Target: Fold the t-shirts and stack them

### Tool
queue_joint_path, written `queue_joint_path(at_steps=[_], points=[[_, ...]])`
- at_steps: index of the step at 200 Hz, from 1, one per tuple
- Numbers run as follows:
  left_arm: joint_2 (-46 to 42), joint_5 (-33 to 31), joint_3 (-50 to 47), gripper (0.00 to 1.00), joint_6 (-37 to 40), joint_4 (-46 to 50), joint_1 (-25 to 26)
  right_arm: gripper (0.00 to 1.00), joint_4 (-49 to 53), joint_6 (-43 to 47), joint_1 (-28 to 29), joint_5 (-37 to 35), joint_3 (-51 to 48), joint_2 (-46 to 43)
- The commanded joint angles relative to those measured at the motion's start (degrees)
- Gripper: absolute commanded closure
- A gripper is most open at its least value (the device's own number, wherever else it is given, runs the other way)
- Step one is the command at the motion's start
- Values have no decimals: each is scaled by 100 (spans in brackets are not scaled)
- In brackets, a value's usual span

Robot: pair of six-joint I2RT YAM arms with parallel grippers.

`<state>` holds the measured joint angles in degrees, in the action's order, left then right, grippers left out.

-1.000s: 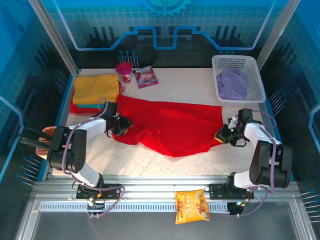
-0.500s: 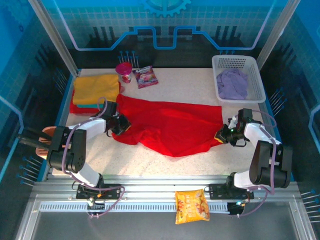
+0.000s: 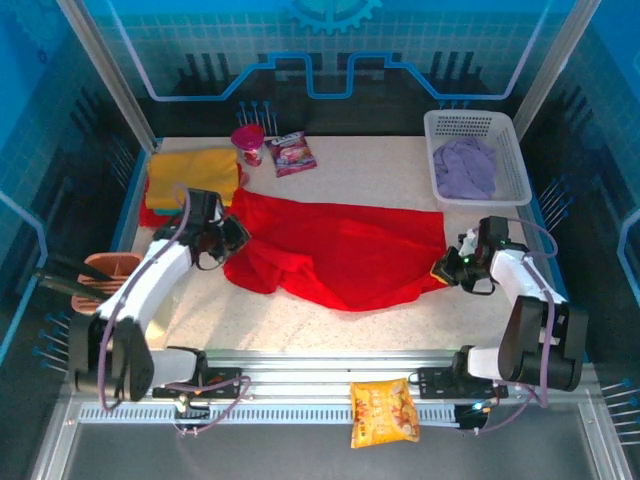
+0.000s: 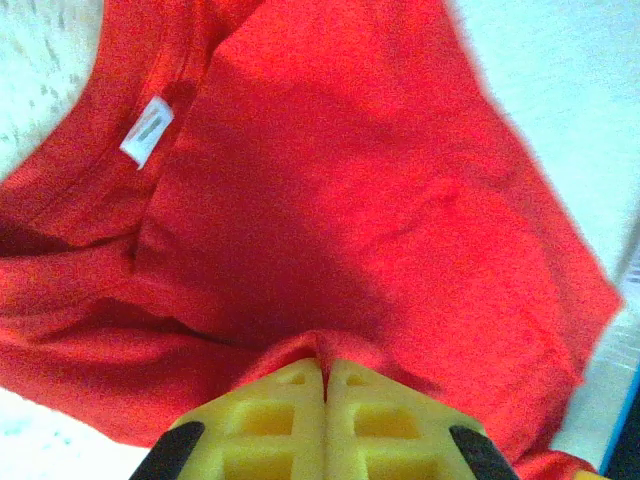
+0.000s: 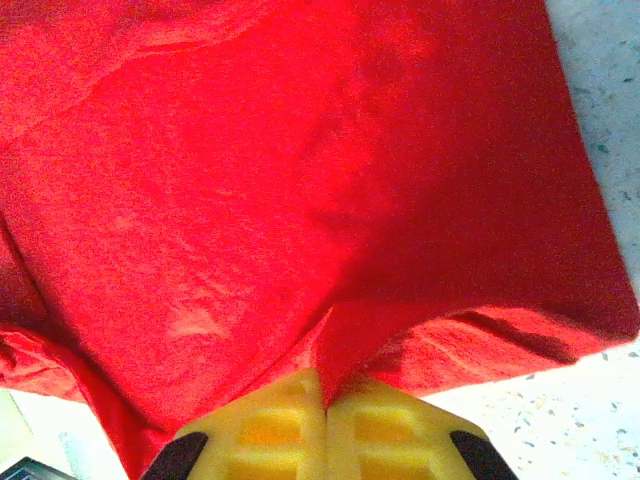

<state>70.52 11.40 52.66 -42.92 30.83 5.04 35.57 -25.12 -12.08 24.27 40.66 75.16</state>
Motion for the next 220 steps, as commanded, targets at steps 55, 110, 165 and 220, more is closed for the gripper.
queue_joint_path(at_steps=[55,110,165,220], points=[[-1777,-590,1066,100,542,3011,-56,100,1329,-478,-93,-212,-120,-1501],[-2552,-725,1614,100,495,4236,-47,100,2298,-717,-81,-460,-37,-2405],[-2247,-920,2439,100,754,4792,-52,100,2553,-721,-84,-601,-21,-2565],[-778,-1079,2085,100,1256,3527,-56,100,1635,-529,-90,-438,11,-1385]])
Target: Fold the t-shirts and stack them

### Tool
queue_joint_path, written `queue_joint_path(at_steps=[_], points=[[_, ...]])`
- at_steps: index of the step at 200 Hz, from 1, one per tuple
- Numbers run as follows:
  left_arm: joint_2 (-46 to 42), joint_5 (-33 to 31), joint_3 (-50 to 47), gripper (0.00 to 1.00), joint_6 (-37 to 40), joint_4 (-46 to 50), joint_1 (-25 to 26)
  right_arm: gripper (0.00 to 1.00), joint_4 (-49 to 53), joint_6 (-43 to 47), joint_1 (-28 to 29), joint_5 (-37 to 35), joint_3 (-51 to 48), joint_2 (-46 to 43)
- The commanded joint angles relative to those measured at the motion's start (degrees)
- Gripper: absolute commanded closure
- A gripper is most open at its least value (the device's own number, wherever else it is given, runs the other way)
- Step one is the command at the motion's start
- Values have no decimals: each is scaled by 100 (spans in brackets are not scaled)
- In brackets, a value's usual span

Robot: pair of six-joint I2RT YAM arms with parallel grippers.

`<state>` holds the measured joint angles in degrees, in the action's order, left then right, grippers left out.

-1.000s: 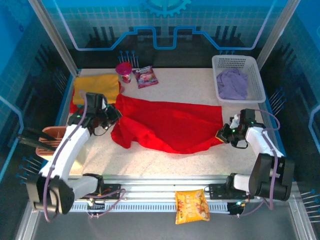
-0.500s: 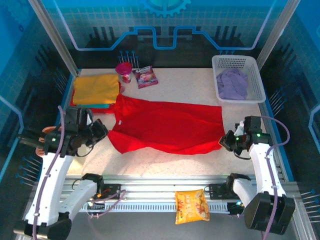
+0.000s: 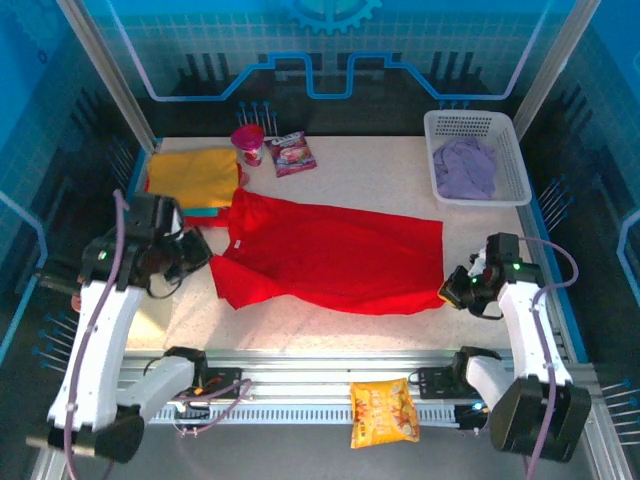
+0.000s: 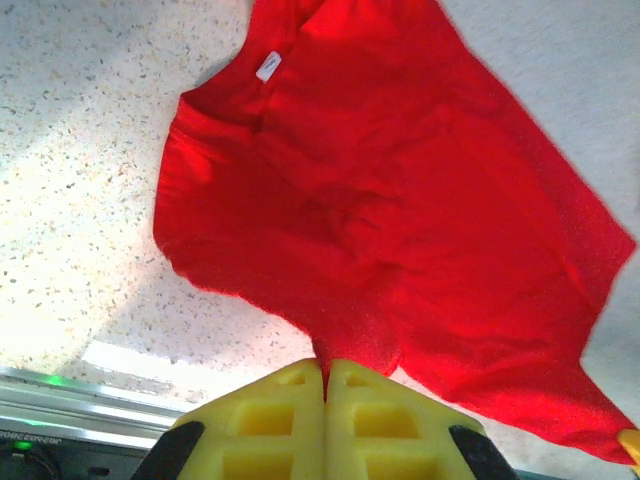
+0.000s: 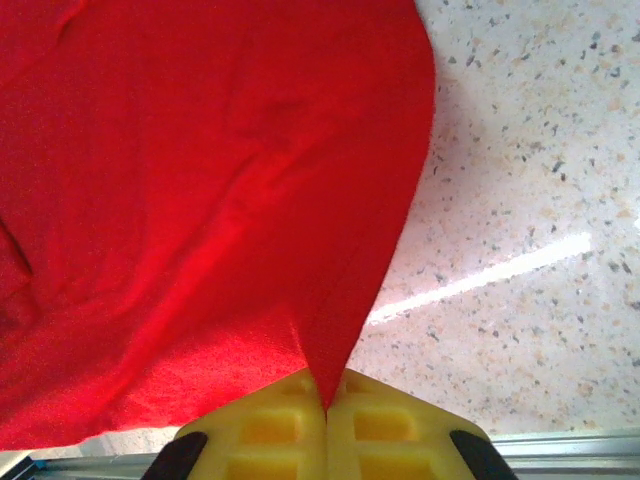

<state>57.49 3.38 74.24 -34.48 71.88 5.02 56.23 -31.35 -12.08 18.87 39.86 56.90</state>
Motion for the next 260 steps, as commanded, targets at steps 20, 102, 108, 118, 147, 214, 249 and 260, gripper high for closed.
queue_joint_path(at_steps=[20,102,108,118,147,214,249,260], points=[[1150,-403,226,100,605,-838,-53,100,-884,74,-94,299,55,961],[3535,-683,1938,100,1222,-1649,-130,100,-1707,111,-127,511,723,2650],[3694,-722,2096,100,1268,-1608,-141,100,-1762,96,-128,541,766,2756],[3972,-794,2367,100,1337,-1558,-148,100,-1848,70,-129,598,857,2929],[4655,-865,3071,100,1465,-1444,-159,100,-1873,82,-131,609,1296,3365],[5836,-1095,4226,100,1636,-1110,-212,100,-2089,-25,-220,694,1705,3983],[6160,-1103,4586,100,1703,-1036,-229,100,-2150,-20,-243,649,1913,4155],[6269,-1190,4739,100,1729,-960,-229,100,-2142,-12,-243,694,1975,4264]])
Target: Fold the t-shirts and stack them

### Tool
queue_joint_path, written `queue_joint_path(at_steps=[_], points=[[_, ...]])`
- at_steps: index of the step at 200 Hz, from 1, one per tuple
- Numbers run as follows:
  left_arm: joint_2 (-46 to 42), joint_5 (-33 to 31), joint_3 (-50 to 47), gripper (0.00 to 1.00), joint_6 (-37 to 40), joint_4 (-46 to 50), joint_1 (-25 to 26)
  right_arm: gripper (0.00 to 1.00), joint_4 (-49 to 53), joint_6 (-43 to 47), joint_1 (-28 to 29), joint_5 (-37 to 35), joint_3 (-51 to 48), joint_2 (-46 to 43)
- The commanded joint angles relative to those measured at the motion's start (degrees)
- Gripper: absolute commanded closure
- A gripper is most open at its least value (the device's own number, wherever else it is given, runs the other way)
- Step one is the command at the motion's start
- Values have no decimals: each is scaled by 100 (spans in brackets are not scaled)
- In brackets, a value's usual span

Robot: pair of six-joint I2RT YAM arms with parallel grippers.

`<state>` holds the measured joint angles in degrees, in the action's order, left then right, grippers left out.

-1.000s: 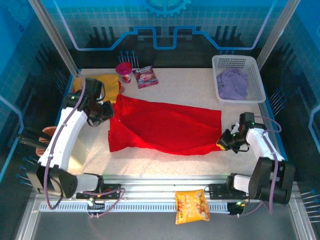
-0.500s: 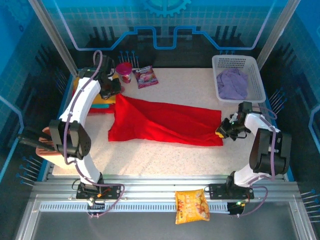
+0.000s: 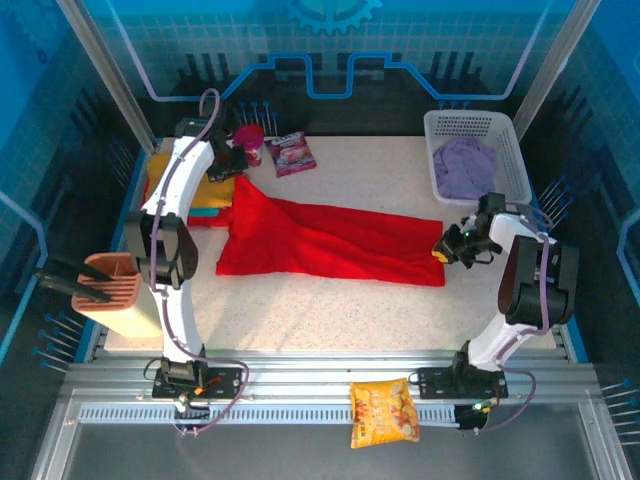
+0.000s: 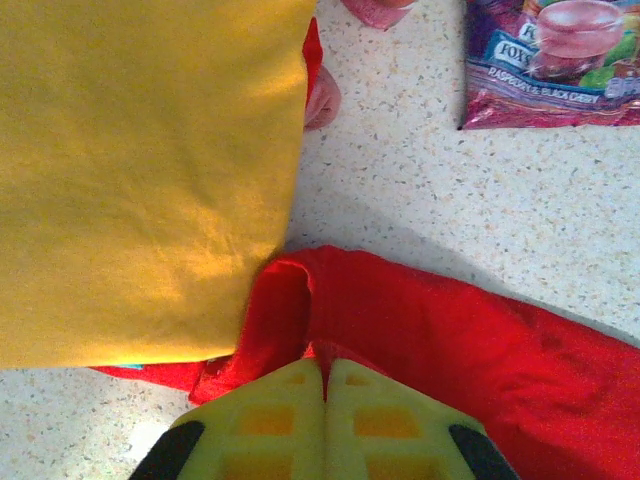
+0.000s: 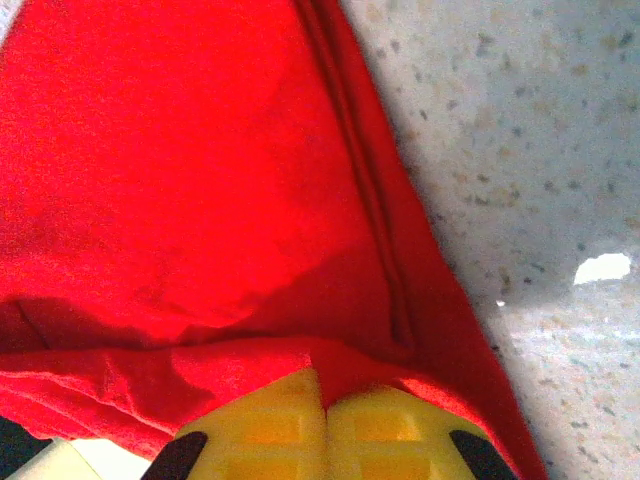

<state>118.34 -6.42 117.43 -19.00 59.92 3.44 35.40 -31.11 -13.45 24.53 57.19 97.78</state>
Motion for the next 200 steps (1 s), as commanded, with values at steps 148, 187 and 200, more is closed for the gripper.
queue_joint_path(at_steps=[148,187,200], points=[[-672,100,-131,33,304,951,229,0,125,335,81,-9,11,-1292],[-2062,600,-2893,37,-260,-89,435,0,652,505,721,-278,-15,-1610],[-2382,783,-3566,37,-474,-474,550,0,645,426,962,-467,-167,-1739]])
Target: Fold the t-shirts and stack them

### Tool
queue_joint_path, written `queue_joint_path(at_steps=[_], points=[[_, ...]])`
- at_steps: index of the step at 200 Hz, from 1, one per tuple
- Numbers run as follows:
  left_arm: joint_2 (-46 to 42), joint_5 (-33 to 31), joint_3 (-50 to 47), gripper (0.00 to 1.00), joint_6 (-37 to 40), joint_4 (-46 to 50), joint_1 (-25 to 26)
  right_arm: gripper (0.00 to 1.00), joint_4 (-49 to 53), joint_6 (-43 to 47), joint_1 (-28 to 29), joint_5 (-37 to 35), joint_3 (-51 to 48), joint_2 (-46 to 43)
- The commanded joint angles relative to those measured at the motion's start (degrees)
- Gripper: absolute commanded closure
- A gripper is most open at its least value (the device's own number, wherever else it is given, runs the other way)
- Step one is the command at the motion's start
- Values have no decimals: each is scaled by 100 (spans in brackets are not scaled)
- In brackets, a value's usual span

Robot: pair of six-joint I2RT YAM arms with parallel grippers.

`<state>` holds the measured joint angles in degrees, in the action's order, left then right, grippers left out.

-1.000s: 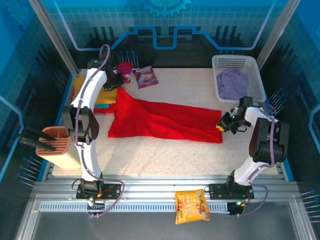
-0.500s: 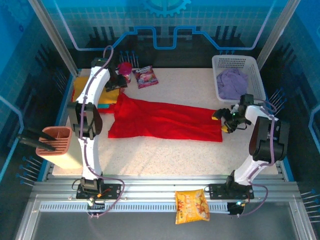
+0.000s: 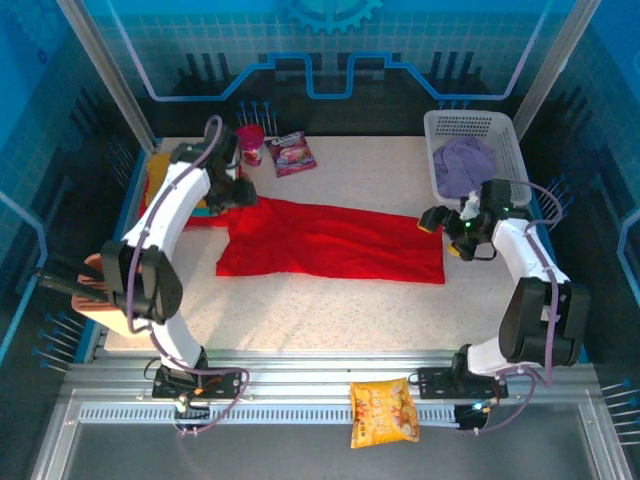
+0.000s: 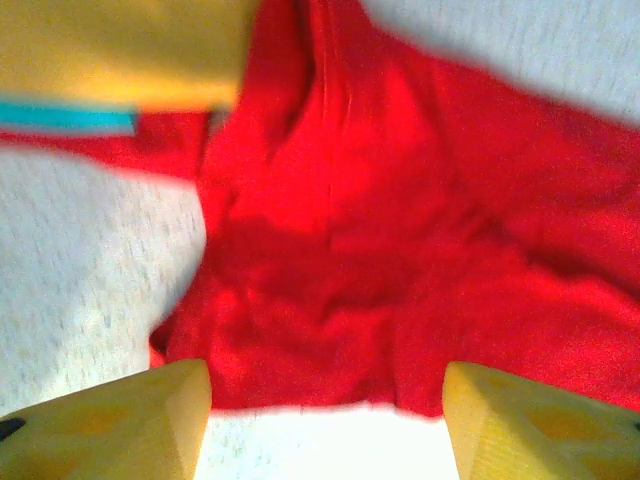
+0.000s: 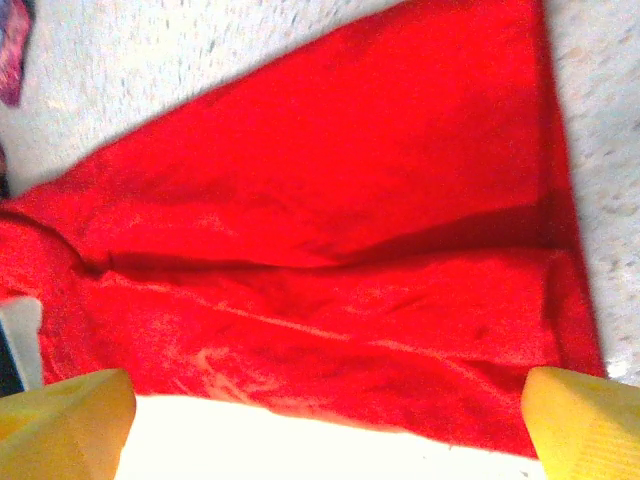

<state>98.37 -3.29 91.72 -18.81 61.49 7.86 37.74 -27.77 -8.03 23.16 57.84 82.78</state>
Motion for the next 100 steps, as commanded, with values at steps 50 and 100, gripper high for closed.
queue_joint_path(at_steps=[50,100], points=[[-848,426,-2222,41,-879,-1332,373,7,233,44,517,-1105,-696,-270],[-1207,339,-2555,44,-883,-1420,410,34,-93,130,513,-1675,-688,204]])
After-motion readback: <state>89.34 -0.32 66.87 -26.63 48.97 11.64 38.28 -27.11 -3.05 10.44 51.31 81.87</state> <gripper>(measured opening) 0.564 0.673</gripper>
